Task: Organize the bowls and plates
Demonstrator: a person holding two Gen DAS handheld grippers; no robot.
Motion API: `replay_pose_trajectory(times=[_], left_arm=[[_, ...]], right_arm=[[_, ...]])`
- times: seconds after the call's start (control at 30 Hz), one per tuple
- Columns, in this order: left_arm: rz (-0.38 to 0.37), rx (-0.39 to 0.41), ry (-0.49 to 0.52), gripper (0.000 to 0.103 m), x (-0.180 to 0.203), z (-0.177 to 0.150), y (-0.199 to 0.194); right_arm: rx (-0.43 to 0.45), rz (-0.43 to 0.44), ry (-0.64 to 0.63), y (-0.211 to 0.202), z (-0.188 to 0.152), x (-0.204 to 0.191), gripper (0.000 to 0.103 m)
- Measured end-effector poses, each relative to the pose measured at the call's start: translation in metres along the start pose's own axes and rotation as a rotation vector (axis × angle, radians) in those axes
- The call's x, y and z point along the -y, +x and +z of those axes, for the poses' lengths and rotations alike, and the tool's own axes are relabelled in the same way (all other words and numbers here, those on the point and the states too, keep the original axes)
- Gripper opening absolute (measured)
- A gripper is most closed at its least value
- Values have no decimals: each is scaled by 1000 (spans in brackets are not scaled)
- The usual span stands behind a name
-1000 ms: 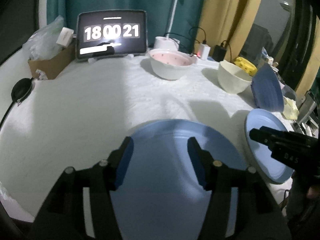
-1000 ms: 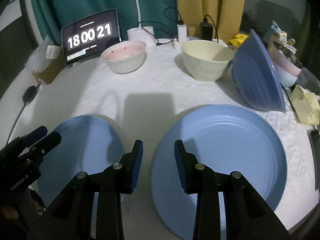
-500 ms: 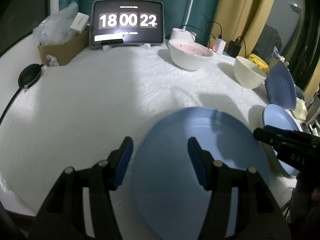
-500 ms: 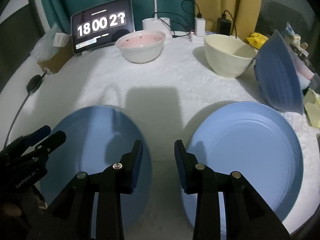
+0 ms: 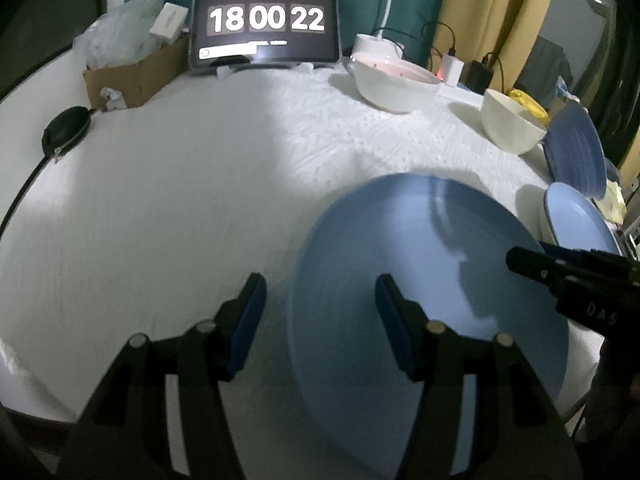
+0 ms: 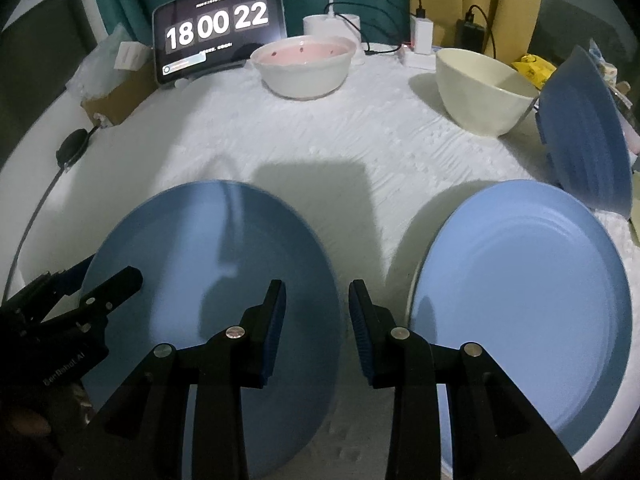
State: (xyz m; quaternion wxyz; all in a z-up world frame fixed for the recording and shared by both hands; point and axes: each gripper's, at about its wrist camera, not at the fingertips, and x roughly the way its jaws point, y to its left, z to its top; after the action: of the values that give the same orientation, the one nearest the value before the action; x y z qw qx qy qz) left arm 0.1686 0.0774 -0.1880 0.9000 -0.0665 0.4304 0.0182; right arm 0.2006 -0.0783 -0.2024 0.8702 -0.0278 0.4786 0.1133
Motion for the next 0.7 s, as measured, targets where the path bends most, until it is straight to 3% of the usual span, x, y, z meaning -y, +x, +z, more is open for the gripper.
replay_pose_trajectory(times=[0.2, 0.3, 0.7], left_arm=[[3, 17, 26, 57, 3, -4, -2], [-35, 19, 38, 54, 7, -6, -4], [-19, 43, 54, 48, 16, -4, -14]], right_arm=[[-1, 0, -8, 4, -4, -4, 34], [8, -6, -16, 2, -5, -4, 30], [49, -11, -12, -12, -8, 1, 25]])
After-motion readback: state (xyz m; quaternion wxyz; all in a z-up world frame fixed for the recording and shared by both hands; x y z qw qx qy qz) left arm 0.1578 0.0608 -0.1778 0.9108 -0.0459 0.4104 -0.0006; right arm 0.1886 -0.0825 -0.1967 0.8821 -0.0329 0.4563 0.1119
